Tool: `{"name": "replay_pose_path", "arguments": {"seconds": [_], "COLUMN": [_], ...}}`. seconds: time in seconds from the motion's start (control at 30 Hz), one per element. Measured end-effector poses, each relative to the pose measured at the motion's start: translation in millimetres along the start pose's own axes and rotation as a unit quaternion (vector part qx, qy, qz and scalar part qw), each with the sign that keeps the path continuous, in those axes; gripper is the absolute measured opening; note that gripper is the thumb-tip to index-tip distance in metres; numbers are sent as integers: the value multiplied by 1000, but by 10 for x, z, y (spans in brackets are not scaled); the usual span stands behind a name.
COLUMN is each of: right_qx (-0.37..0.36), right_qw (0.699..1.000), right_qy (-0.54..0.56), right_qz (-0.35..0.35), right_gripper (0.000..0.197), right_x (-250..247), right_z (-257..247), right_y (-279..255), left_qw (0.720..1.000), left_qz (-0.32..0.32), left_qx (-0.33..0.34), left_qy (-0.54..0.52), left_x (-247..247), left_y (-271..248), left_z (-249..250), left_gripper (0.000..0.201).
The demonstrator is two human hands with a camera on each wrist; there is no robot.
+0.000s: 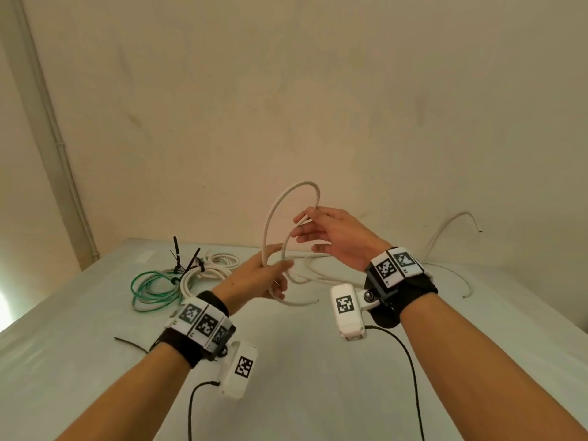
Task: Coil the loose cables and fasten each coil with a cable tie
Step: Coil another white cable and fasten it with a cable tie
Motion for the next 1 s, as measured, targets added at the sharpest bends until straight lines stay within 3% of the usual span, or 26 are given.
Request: {"name": "replay_pose_path", "arguments": {"seconds": [0.1, 0.13, 0.23, 0.27, 0.33, 0.4, 0.5, 0.63, 0.73, 0.87, 1.0], "right_qx": [-22, -28, -11, 18, 100, 156, 197, 164, 182, 153, 116], "right_qw": [998, 998, 996, 981, 914, 865, 886, 972, 980, 983, 961], "right_qy": [45, 52, -92, -192, -392, -476, -419, -167, -69, 9, 100], "right_qz": [-36, -35, 19, 33, 21, 2, 9, 14, -26, 104, 231], "right_gripper": [31, 29, 33, 43, 60, 63, 51, 47, 20, 20, 20], "right_x": [139, 158, 7, -73, -241, -401, -540, -452, -266, -375, -603], "right_z": [-67, -78, 66, 190, 558, 941, 1317, 1340, 1253, 1121, 1105], "right_y": [-23, -17, 7, -5, -63, -145, -224, -224, -252, -204, -222], "left_qw": [998, 995, 977, 971, 962, 955, 939, 910, 894, 942, 971], "left_qz": [47, 84, 191, 215, 240, 244, 237, 166, 156, 171, 137], "left_qx": [3, -5, -17, -7, 19, 50, 85, 90, 94, 58, -41], "left_qy": [-32, -44, -90, -101, -130, -163, -234, -370, -410, -284, -191], "left_x": [8, -68, -361, -457, -627, -782, -989, -1106, -1107, -893, -567], "left_y": [66, 77, 89, 78, 47, 17, -11, 34, 68, 102, 135], "left_z": [1, 18, 117, 177, 320, 471, 651, 719, 690, 532, 158], "left_gripper": [19, 31, 44, 45, 48, 49, 48, 46, 44, 42, 39]}}
Point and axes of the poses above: each hand's wrist, its own y-axis towards the middle knuckle, its own x-axis out of the palm, z = x × y, the point moved 8 cm from there along y, towards the middle knuckle, and after that the axes turned 14 degrees about y, right-handed, at the moved point
